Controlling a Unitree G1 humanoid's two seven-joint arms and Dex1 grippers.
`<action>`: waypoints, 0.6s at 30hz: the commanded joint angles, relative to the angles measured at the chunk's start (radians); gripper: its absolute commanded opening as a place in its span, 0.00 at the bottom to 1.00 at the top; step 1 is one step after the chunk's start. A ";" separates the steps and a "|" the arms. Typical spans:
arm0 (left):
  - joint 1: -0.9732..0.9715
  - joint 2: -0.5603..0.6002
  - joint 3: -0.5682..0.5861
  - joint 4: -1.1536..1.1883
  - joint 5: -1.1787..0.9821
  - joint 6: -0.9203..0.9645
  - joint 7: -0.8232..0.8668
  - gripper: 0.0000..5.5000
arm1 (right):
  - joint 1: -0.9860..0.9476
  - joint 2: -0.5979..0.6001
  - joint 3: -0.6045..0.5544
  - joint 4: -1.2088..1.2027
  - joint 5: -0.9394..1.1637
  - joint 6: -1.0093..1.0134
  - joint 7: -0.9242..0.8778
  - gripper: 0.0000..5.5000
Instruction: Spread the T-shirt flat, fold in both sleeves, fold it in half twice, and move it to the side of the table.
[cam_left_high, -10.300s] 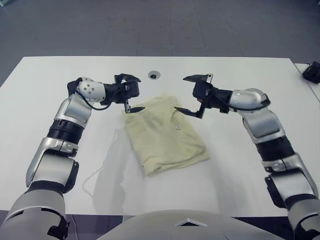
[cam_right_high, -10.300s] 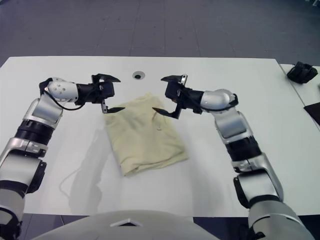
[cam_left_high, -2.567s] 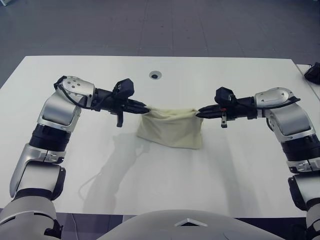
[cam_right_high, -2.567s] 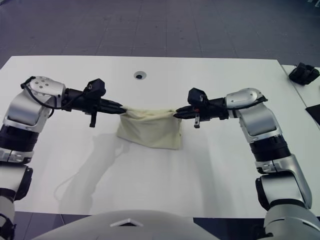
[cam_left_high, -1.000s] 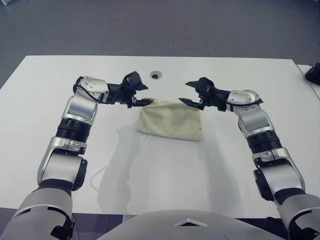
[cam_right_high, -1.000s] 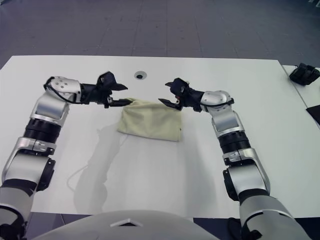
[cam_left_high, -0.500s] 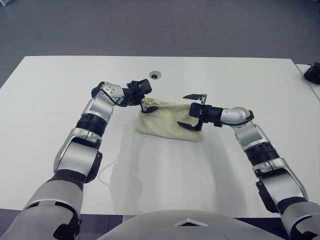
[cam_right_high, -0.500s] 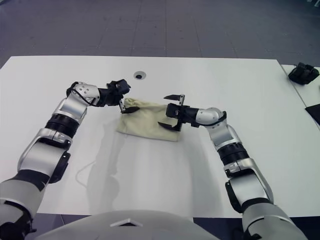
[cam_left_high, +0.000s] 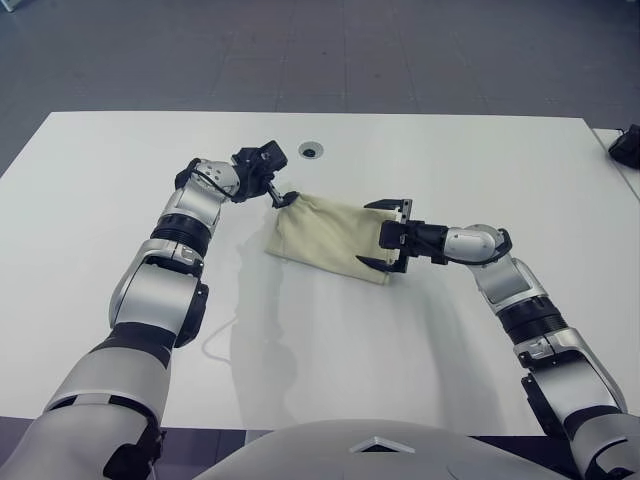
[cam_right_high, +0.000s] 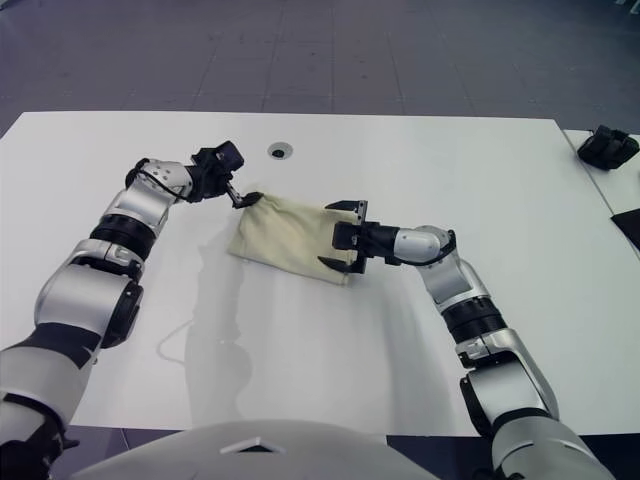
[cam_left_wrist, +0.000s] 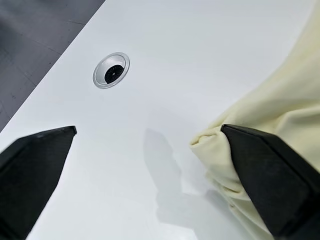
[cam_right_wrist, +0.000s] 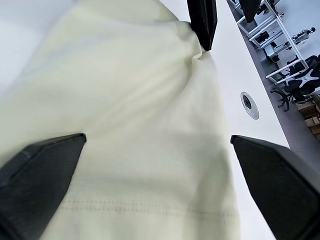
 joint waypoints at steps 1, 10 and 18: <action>-0.016 -0.007 0.018 -0.003 -0.001 -0.006 -0.002 0.98 | 0.091 -0.057 -0.002 -0.092 0.014 0.033 0.044 0.98; 0.099 0.078 0.145 -0.326 -0.149 0.113 -0.140 0.98 | 0.349 -0.248 -0.117 -0.328 0.086 0.097 0.070 0.98; 0.299 0.211 0.230 -0.633 -0.188 0.279 -0.112 0.98 | 0.554 -0.431 -0.283 -0.668 0.213 0.238 0.143 0.98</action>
